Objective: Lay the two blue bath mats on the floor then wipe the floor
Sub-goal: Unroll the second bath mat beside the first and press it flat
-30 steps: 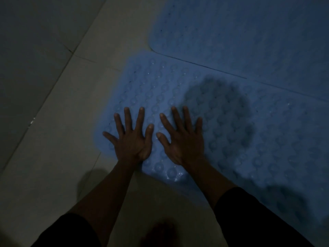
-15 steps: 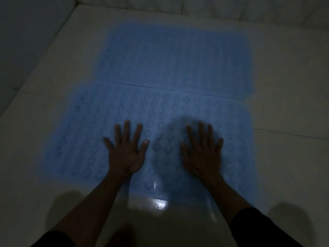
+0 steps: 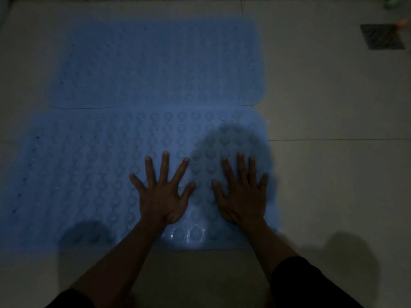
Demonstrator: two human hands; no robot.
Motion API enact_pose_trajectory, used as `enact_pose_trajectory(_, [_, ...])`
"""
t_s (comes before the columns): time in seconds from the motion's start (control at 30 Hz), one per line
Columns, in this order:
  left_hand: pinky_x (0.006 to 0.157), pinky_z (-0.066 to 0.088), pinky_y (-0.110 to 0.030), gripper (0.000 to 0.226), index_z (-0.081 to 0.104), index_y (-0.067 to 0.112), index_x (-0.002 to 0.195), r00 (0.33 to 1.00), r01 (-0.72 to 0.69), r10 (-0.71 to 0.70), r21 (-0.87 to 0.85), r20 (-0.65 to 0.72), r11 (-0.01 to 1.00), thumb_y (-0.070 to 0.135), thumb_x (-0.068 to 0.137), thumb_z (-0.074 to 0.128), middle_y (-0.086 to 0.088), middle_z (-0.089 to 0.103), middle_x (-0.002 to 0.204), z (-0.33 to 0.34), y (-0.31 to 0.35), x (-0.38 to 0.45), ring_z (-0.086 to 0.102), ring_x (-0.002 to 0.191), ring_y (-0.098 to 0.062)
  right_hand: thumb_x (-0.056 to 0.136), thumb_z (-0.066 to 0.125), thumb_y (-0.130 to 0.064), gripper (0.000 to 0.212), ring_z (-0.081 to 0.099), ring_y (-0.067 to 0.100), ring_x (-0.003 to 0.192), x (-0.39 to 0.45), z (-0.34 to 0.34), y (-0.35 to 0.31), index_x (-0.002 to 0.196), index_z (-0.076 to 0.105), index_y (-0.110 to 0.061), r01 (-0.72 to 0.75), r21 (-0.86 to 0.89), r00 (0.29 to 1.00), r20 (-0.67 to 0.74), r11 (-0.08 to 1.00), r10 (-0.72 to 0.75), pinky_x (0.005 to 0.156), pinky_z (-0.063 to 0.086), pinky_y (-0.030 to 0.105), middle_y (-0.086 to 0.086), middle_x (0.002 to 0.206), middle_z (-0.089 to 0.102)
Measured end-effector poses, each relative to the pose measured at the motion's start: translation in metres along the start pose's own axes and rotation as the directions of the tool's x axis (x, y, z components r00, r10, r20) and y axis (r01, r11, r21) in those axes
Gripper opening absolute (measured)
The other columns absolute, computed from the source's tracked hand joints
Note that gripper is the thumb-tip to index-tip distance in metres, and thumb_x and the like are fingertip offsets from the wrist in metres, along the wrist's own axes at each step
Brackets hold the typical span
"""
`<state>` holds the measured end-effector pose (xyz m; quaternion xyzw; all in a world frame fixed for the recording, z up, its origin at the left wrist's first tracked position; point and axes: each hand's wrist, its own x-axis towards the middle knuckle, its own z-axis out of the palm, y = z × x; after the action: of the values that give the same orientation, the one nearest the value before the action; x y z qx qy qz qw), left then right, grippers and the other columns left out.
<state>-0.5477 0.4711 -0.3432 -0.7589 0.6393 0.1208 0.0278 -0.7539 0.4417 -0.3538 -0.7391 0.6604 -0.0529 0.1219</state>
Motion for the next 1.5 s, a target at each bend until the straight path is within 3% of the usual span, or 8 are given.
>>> enact_pose_trajectory(0.1, [0.108,-0.004,-0.078,0.067,-0.011,0.055,0.151,1.000,0.001,-0.001,-0.011,0.008,1.000,0.078,0.091,0.011,0.006,-0.022,0.164,-0.001,0.000,-0.001,-0.027,0.148,-0.034,0.092,0.028,-0.069,0.070,-0.003,0.027,0.151,0.000,-0.003,-0.001,0.153,0.009,-0.043,0.008,-0.008,1.000,0.010,1.000,-0.008,0.115,0.007,0.064,-0.004,0.165,0.000])
enact_pose_trajectory(0.17, [0.108,-0.002,-0.078,0.068,-0.010,0.055,0.150,1.000,-0.008,0.007,0.006,0.018,1.000,0.079,0.090,0.012,0.003,-0.017,0.166,-0.004,0.000,-0.001,-0.022,0.149,-0.037,0.091,0.035,-0.066,0.065,0.012,0.032,0.149,0.004,-0.007,-0.003,0.150,0.028,-0.040,0.002,0.007,1.000,-0.010,1.000,-0.002,0.114,0.013,0.064,0.003,0.163,0.017])
enact_pose_trajectory(0.27, [0.110,0.007,-0.075,0.074,0.011,0.047,0.154,0.999,0.022,-0.022,0.015,-0.047,1.000,0.080,0.089,0.019,-0.007,0.023,0.160,-0.016,0.006,0.019,0.014,0.147,-0.041,0.086,0.044,-0.062,0.057,0.040,0.035,0.134,0.032,-0.018,-0.014,0.133,0.055,-0.030,-0.049,0.055,0.992,-0.116,0.997,0.056,0.111,0.023,0.060,0.009,0.145,0.047])
enact_pose_trajectory(0.37, [0.112,0.006,-0.073,0.070,0.026,0.040,0.152,0.988,0.001,-0.011,-0.065,-0.157,0.998,0.076,0.092,0.023,-0.007,0.032,0.155,-0.028,0.022,0.060,0.023,0.143,-0.035,0.089,0.040,-0.062,0.062,0.031,0.032,0.139,0.072,-0.028,-0.019,0.142,0.042,-0.030,-0.072,0.095,0.990,-0.118,0.993,0.083,0.113,0.019,0.059,0.007,0.152,0.037])
enact_pose_trajectory(0.5, [0.114,-0.003,-0.071,0.070,0.014,0.043,0.155,0.983,-0.057,0.039,-0.100,-0.177,0.993,0.076,0.093,0.016,-0.003,0.007,0.167,-0.036,0.026,0.128,0.003,0.152,-0.034,0.093,0.030,-0.063,0.069,0.005,0.029,0.150,0.132,-0.031,-0.010,0.154,0.014,-0.035,-0.020,0.114,0.998,-0.049,0.993,0.026,0.116,0.007,0.062,0.004,0.164,0.006])
enact_pose_trajectory(0.6, [0.113,-0.010,-0.071,0.071,0.002,0.049,0.154,0.989,-0.023,0.010,-0.088,-0.144,0.996,0.079,0.091,0.011,0.003,-0.005,0.167,-0.036,0.014,0.174,-0.011,0.152,-0.032,0.094,0.028,-0.062,0.069,-0.004,0.027,0.150,0.174,-0.029,-0.006,0.154,0.007,-0.036,0.006,0.084,0.999,-0.046,0.996,-0.002,0.114,0.005,0.066,-0.001,0.164,-0.002])
enact_pose_trajectory(0.77, [0.110,-0.017,-0.071,0.072,-0.012,0.054,0.151,0.995,-0.010,0.004,-0.065,-0.095,0.998,0.083,0.087,0.006,0.005,-0.014,0.166,-0.023,0.013,0.190,-0.021,0.151,-0.031,0.093,0.019,-0.069,0.069,-0.007,0.025,0.150,0.186,-0.011,0.000,0.154,0.002,-0.041,-0.035,0.025,0.999,-0.020,0.999,0.035,0.115,0.001,0.065,-0.005,0.164,-0.003])
enact_pose_trajectory(1.5, [0.108,-0.005,-0.077,0.076,-0.004,0.050,0.154,0.997,-0.020,0.017,-0.045,-0.074,0.999,0.082,0.089,0.017,0.009,-0.012,0.167,-0.031,0.015,0.196,-0.017,0.152,-0.028,0.090,0.018,-0.076,0.074,-0.006,0.024,0.151,0.196,-0.011,-0.002,0.153,0.000,-0.042,-0.069,-0.014,0.998,0.011,0.997,0.070,0.111,0.009,0.071,-0.006,0.164,-0.003])
